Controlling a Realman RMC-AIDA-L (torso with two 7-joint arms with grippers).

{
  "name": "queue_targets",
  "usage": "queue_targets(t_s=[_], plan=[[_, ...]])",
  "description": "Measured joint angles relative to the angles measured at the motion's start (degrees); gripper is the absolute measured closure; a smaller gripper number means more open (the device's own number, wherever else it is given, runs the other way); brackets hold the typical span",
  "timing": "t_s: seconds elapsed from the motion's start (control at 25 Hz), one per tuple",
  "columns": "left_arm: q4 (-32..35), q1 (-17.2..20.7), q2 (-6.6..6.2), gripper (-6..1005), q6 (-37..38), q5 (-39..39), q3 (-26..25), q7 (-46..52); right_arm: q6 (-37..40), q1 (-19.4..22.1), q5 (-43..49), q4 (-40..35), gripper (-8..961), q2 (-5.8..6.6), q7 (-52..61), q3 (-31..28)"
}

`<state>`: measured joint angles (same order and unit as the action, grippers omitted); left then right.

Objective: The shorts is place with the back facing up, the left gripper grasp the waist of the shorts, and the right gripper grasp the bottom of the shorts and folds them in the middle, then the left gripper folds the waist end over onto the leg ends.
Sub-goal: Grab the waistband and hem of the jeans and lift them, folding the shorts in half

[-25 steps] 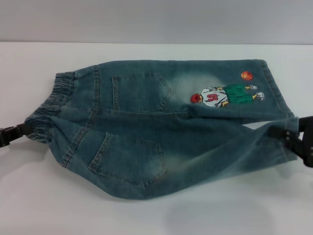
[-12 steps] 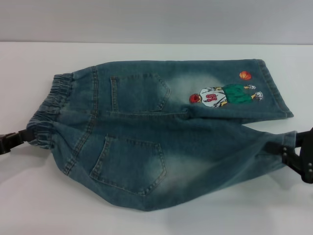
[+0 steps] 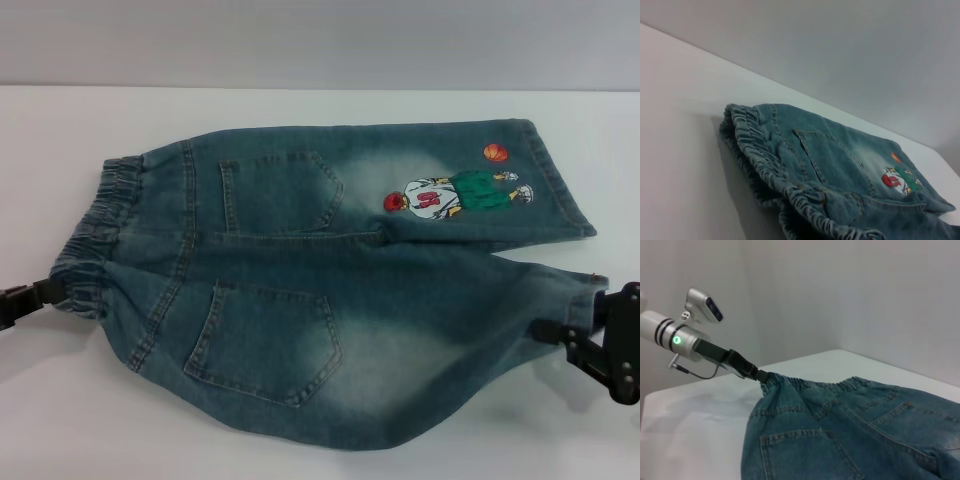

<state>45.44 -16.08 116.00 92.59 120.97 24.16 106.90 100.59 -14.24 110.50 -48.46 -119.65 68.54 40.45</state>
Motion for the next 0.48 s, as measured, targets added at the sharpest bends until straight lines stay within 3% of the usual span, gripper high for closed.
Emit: queue_targets(t_s=[0.48], plan=[[0.3, 0.8, -0.16, 958, 1.9, 0.3, -0.2, -0.4, 1.2, 1.1, 0.1, 0.3, 954, 0.04, -1.4, 1.3]])
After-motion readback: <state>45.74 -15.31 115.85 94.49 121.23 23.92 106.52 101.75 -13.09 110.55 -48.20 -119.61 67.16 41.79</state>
